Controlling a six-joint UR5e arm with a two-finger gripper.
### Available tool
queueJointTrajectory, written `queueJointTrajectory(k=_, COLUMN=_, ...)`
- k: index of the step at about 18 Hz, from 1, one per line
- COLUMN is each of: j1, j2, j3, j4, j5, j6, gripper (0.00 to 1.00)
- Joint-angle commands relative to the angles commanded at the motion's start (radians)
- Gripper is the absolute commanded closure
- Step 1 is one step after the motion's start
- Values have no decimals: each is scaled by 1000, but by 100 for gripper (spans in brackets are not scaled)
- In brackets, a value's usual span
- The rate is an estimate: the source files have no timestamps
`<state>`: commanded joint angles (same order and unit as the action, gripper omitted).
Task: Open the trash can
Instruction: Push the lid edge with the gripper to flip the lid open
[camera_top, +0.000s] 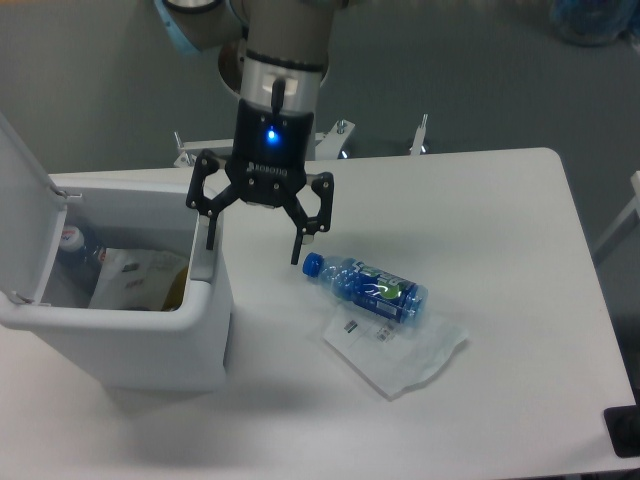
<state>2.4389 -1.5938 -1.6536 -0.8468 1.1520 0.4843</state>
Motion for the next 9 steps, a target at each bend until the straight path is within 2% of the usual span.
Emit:
queueJointTrajectory(k=6, j1=83, j2=-15, j3=-12, j4=0, j5=187, j6=229, gripper=0)
queueJointTrajectory(k=9, j1=89, j2=-40, j3=-2, j4=2, j5=219, j6=246, gripper=0)
